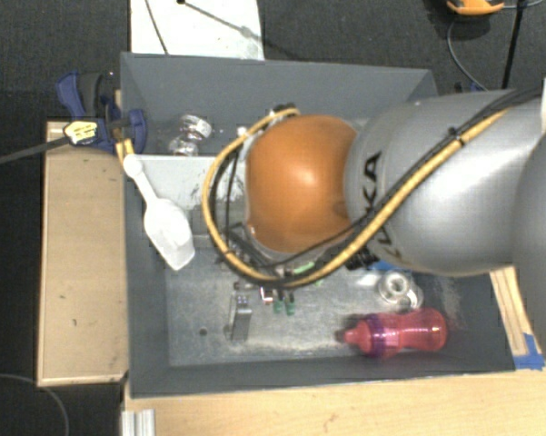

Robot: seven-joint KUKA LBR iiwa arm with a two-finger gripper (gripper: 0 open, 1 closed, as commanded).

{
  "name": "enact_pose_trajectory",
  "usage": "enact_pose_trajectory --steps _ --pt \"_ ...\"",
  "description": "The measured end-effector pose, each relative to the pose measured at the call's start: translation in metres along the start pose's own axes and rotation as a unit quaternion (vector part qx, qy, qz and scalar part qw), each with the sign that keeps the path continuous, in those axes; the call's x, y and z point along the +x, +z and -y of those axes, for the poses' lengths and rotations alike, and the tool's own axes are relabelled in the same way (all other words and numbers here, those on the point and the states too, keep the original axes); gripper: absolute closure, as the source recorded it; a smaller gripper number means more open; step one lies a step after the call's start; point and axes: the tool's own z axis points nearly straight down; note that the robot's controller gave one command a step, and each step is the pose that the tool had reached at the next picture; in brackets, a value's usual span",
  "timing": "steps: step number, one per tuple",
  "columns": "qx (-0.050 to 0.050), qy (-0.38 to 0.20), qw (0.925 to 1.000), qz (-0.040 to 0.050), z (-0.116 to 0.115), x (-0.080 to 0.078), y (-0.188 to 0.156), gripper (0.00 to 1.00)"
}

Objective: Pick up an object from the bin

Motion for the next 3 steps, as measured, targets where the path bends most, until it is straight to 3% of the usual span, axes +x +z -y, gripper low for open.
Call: enact_pose_trajectory --steps 1,2,3 --pt "0.0 0.001 1.0 0.0 0.0 0.0 0.0 0.0" --pt "-0.002 -0.006 1.0 0.0042 -0.01 -0.054 0.076 0.0" --pt "0.001 -0.135 0.9908 -0.0015 -0.025 -0.059 0.095 0.0"
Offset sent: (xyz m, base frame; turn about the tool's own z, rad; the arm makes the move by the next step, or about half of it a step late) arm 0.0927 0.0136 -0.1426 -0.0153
